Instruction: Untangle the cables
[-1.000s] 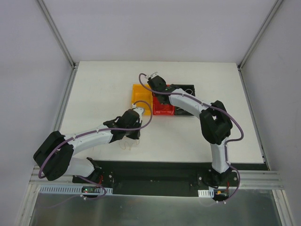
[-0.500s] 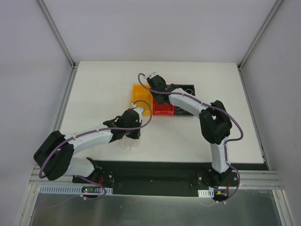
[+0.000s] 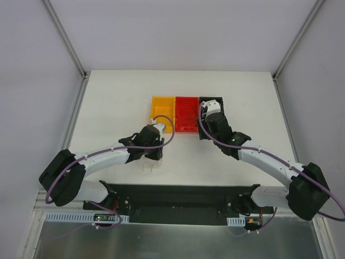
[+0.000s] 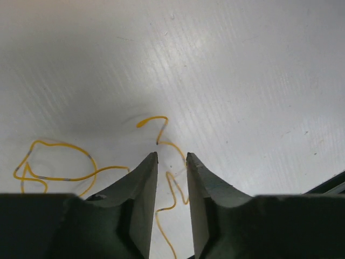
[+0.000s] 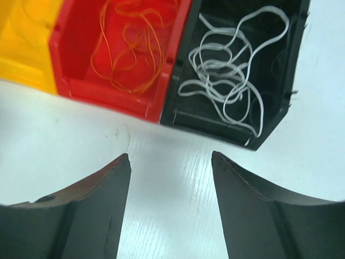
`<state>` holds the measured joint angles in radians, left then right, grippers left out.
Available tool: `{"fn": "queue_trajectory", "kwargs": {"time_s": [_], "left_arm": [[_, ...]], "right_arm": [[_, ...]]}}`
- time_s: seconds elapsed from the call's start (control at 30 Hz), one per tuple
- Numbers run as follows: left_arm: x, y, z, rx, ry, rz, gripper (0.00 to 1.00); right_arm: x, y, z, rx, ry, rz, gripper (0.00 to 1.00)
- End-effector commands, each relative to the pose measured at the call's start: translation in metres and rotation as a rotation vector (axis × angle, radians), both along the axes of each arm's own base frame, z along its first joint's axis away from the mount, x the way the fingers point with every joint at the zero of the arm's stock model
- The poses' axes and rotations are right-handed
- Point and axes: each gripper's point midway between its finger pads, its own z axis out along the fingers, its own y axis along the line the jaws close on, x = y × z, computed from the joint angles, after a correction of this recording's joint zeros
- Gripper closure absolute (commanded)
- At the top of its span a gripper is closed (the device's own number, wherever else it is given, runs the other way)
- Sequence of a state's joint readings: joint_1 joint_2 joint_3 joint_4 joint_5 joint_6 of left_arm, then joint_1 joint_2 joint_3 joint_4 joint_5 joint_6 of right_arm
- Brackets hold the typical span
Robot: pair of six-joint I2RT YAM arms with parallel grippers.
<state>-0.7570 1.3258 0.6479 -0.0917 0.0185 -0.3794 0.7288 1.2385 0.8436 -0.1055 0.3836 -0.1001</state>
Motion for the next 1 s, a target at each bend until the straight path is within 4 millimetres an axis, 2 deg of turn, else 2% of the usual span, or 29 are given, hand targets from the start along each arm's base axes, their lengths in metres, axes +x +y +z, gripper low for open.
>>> {"fn": "queue_trajectory", "kwargs": {"time_s": [0.0, 0.17, 0.33, 0.4, 0.47, 0.53, 0.57, 0.67, 0.8, 0.97], "left_arm": [[0.006, 0.001, 0.011, -0.016, -0.018, 0.029, 0.63], [0.001, 0.011, 0.038, -0.095, -0.077, 0.133, 0.26], [-0.013, 0.013, 0.062, -0.224, -0.066, 0.22, 0.1], [-0.019, 0.023, 0.065, -0.207, -0.048, 0.263, 0.01], [-0.023, 0.05, 0.061, -0.117, -0.01, 0.408, 0.01], [-0.031, 0.07, 0.059, -0.065, 0.044, 0.542, 0.01], [-0.036, 0.073, 0.058, -0.063, 0.074, 0.58, 0.01], [-0.047, 0.073, 0.055, -0.1, 0.124, 0.61, 0.01], [-0.046, 0.082, 0.049, -0.073, 0.096, 0.619, 0.01], [-0.052, 0.076, 0.029, -0.037, 0.199, 0.683, 0.01]], "right_arm": [[0.009, 0.009, 0.009, 0.141, -0.104, -0.025, 0.36], [0.008, 0.0, 0.016, 0.155, -0.162, -0.043, 0.36], [0.009, -0.002, 0.017, 0.161, -0.173, -0.044, 0.36], [0.008, 0.001, 0.016, 0.167, -0.167, -0.033, 0.36], [0.009, 0.002, 0.016, 0.171, -0.165, -0.034, 0.36], [0.009, 0.002, 0.015, 0.167, -0.165, -0.032, 0.36], [0.01, 0.002, 0.016, 0.169, -0.168, -0.033, 0.36], [0.007, 0.0, 0.019, 0.176, -0.175, -0.032, 0.36], [0.006, -0.002, 0.024, 0.191, -0.188, -0.035, 0.36], [0.005, -0.004, 0.027, 0.199, -0.194, -0.035, 0.36]]}}
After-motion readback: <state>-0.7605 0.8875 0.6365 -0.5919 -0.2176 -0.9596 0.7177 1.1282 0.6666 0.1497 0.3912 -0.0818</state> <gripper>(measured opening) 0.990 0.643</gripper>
